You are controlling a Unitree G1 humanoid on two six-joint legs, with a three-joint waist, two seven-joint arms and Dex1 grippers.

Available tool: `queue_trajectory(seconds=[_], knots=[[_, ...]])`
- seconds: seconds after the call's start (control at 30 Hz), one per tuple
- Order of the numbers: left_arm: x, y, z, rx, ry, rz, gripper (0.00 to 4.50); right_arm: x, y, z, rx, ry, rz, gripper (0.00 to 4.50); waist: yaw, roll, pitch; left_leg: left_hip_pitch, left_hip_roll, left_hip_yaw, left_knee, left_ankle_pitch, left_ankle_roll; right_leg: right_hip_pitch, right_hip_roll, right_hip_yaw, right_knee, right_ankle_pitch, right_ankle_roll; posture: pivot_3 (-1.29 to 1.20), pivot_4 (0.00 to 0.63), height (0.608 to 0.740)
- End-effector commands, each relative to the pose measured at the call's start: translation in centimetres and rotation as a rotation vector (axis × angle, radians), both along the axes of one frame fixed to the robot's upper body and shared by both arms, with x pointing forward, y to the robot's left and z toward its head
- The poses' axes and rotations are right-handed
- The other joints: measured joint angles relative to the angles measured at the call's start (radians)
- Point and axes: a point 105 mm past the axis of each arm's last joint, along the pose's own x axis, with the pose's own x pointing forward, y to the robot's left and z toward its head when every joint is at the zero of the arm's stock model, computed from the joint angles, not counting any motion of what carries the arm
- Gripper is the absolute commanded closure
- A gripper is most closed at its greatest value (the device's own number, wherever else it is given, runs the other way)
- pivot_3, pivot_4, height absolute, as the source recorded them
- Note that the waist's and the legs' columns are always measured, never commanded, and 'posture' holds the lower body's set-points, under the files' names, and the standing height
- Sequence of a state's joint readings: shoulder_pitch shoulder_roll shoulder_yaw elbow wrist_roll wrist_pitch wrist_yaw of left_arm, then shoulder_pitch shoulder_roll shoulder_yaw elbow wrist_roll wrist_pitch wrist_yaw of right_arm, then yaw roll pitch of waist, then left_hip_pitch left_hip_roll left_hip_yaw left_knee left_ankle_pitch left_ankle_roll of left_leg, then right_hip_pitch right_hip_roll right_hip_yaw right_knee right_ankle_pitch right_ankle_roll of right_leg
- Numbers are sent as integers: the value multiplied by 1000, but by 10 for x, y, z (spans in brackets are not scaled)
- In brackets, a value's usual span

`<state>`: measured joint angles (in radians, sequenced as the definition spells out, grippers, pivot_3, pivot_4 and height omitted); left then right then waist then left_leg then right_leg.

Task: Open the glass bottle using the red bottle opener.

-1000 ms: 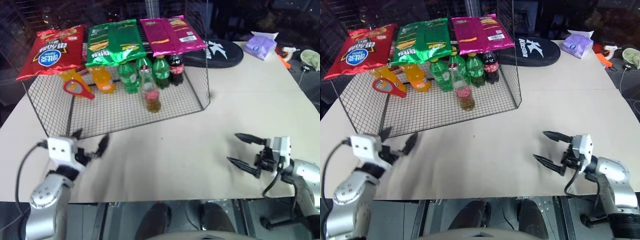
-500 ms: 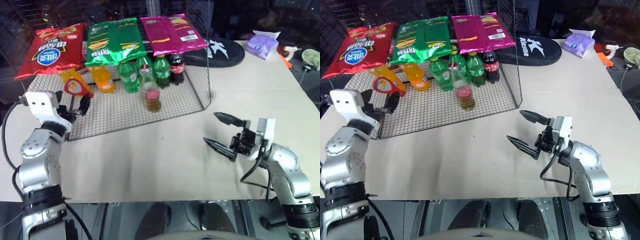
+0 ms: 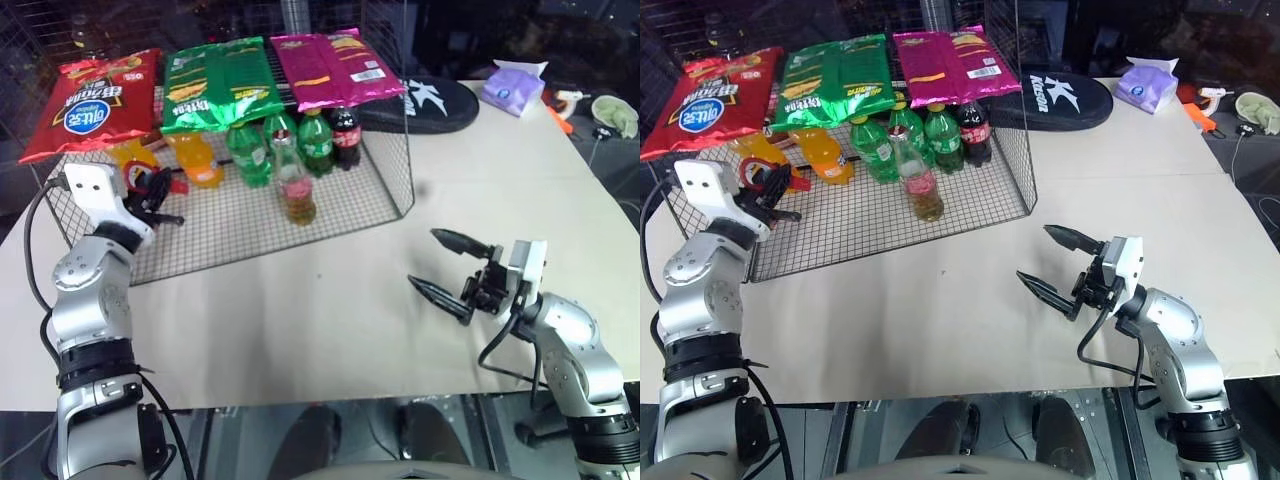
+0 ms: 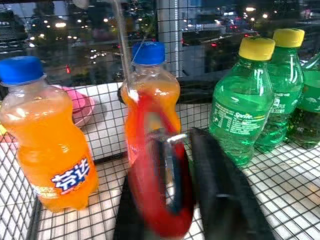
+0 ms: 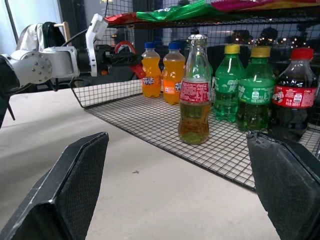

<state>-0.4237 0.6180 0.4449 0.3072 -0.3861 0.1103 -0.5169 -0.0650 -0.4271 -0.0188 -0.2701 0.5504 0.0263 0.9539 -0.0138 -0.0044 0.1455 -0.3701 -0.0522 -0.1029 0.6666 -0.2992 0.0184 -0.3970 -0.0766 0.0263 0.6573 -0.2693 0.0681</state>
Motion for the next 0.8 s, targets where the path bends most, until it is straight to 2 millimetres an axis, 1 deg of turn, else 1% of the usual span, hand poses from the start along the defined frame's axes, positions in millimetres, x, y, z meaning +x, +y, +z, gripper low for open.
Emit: queue_trajectory(seconds=[0.03, 0.13, 0.23, 0.37, 0.5, 0.57, 0.63, 0.7, 0.8], knots=[[-3, 1, 6, -15, -16, -23, 4461, -2, -2, 14, 16, -67, 14, 0, 4, 0, 0, 0, 0, 0, 2, 0, 0, 0, 0, 0, 1, 0, 0, 0, 150, 740], [-6, -3, 8, -48, -26, -59, 4461, -1, -2, 14, 16, -68, 17, 0, 3, -2, 1, 0, -1, 0, 3, 0, 0, 0, 0, 0, 4, 0, 0, 0, 150, 740], [-16, -15, 16, -140, -75, -176, 4461, -1, -2, 12, 15, -66, 22, 0, -1, -2, 1, 0, 0, 0, 3, 0, 0, 0, 0, 0, 5, 0, 0, 0, 150, 740], [-29, -20, 27, -272, -135, -265, 4461, -2, 0, 8, 14, -64, 30, 0, -2, -2, 1, 0, 0, 0, 3, 0, 0, 0, -2, 1, 4, 0, 0, 0, 150, 740], [-36, -31, 25, -366, -119, -359, 4461, -1, 1, 8, 21, -64, 35, 0, -1, -2, 1, 0, 0, 0, 3, 0, 0, 0, -2, 1, 4, 0, 0, 0, 150, 740], [-41, -48, 20, -398, -69, -456, 4461, 0, 4, 11, 40, -50, 37, 0, -1, -2, 1, 0, 0, 0, 3, 0, 0, 0, -2, 1, 4, 0, 0, 0, 150, 740], [-47, -71, 14, -435, -11, -578, 4461, 2, 11, 13, 39, -30, 47, 0, -1, -2, 1, 0, 0, 0, 3, 0, 0, 0, -2, 1, 4, 0, 0, 0, 150, 740], [-51, -84, 11, -450, 26, -642, 4461, 3, 16, 13, 27, -15, 51, 0, -1, -3, 1, 0, 0, 0, 3, 0, 0, 0, -2, 1, 4, 0, 0, 0, 150, 740], [-61, -128, 5, -486, 114, -831, 4461, 14, 32, 9, 11, 107, 0, 0, 1, -3, 1, 0, 0, 0, 3, 0, 0, 0, -2, 1, 5, 0, 0, 0, 150, 740]])
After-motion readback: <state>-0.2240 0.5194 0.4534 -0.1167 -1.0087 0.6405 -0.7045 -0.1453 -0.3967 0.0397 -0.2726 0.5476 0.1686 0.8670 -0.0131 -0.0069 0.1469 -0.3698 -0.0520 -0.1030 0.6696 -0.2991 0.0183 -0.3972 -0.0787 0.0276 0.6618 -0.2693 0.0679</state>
